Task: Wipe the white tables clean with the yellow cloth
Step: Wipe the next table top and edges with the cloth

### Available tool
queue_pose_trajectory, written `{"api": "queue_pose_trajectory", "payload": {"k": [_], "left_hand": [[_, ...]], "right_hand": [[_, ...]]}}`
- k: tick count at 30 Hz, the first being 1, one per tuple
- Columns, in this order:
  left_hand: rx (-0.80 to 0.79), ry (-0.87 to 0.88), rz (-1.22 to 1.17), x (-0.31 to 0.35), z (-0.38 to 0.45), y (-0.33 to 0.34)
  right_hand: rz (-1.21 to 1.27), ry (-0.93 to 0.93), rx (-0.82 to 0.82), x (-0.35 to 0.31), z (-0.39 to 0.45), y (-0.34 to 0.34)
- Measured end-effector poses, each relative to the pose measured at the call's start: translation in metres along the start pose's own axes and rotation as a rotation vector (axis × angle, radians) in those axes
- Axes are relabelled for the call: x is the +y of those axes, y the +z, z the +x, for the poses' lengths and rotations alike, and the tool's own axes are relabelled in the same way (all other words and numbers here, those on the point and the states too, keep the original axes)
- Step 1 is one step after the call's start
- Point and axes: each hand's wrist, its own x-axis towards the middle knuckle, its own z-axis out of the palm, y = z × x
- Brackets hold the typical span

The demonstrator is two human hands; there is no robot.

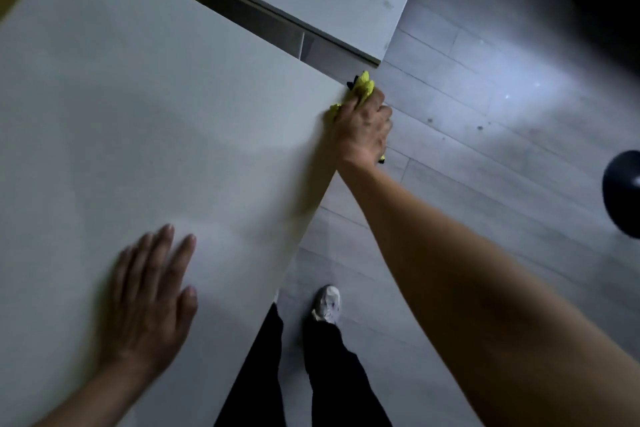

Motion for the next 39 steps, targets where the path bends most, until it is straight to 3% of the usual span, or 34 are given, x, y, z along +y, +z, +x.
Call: {"api": "queue_pose_trajectory", "payload": {"k": [9,18,22,31,35,39], "left_hand": [[0.013,-0.021,0.012,-0.003,-0.018,0.003],[0.003,-0.003,0.058,-0.006,-0.016,0.004],[0.009,-0.009,0.056,-0.006,-0.014,0.004],[0.045,0.006,0.053,-0.008,-0.013,0.006],[0.053,0.004,0.046,-0.007,-0.013,0.005],[0.056,-0.001,0.045,-0.007,-0.014,0.006]], "right_hand": [[0.079,0.100,-0.001,0.004,-0.033,0.003],[0.127,0.116,-0.123,0.071,-0.262,0.020],[0.088,0.134,-0.097,0.056,-0.228,0.022],[0.079,0.130,0.019,-0.002,-0.012,0.011],[0.045,0.109,0.052,-0.001,-0.022,0.012],[0.129,0.121,-0.022,0.025,-0.103,0.015]]}}
